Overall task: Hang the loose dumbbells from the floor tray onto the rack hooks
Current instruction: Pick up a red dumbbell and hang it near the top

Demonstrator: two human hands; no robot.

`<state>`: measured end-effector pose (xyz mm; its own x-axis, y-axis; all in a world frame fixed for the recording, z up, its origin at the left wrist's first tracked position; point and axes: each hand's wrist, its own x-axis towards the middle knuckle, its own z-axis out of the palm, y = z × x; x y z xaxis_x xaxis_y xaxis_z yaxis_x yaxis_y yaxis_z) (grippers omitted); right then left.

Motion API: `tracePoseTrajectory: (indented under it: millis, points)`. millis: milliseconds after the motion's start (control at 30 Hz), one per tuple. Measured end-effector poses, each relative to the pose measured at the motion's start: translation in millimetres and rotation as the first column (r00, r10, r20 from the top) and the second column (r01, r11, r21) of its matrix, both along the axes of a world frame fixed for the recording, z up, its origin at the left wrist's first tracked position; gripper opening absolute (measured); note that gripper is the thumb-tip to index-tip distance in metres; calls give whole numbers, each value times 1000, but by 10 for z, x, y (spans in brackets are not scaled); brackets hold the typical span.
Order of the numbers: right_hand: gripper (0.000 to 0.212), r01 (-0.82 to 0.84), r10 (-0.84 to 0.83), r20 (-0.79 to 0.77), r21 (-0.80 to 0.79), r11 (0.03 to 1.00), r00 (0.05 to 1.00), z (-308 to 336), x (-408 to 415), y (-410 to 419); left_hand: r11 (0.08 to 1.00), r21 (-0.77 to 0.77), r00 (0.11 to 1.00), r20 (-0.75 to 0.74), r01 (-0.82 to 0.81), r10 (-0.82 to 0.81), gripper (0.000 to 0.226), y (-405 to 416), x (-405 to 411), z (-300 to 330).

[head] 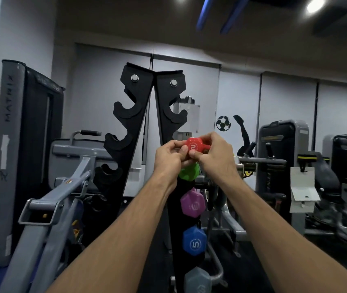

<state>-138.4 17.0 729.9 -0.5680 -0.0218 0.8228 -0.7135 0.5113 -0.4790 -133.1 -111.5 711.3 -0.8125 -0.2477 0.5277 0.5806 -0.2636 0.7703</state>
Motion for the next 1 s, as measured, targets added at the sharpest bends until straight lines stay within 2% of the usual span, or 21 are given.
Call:
tracePoseTrajectory:
  millis: [100, 167, 267, 467, 533, 600, 733, 1000]
  points:
    - [46, 13, -13, -18, -28, 1000, 1000, 91, -63, 1, 996, -66, 996, -52, 66, -70, 19, -64, 11, 33]
    - [47, 8, -9, -42, -29, 1000, 999, 185, -78, -16, 998, -42, 997, -61, -46, 44, 20, -120, -10, 38]
    - [44, -59, 58, -16, -54, 997, 998, 358, -107, -34, 948, 37, 947, -28, -318, 319, 15, -246, -115, 8]
    - [41, -159, 161, 108, -27, 987, 981, 432, -399, -134, 889, -24, 889, 16, -457, 457, 17, -400, -262, -18]
    - [41, -170, 171, 113, -19, 985, 979, 433, -499, -182, 887, -58, 887, 31, -458, 460, 20, -419, -279, 16]
    - [41, -188, 187, 108, -2, 982, 976, 435, -560, -226, 905, -78, 904, 62, -417, 422, 37, -420, -297, 65]
    - [40, -231, 228, 105, 19, 973, 968, 397, -679, -290, 962, -120, 955, 138, -246, 261, 53, -359, -284, 122]
    - [34, -376, 370, 122, 27, 926, 921, 378, -870, -205, 983, -106, 981, 110, -147, 158, 43, -392, -409, 21]
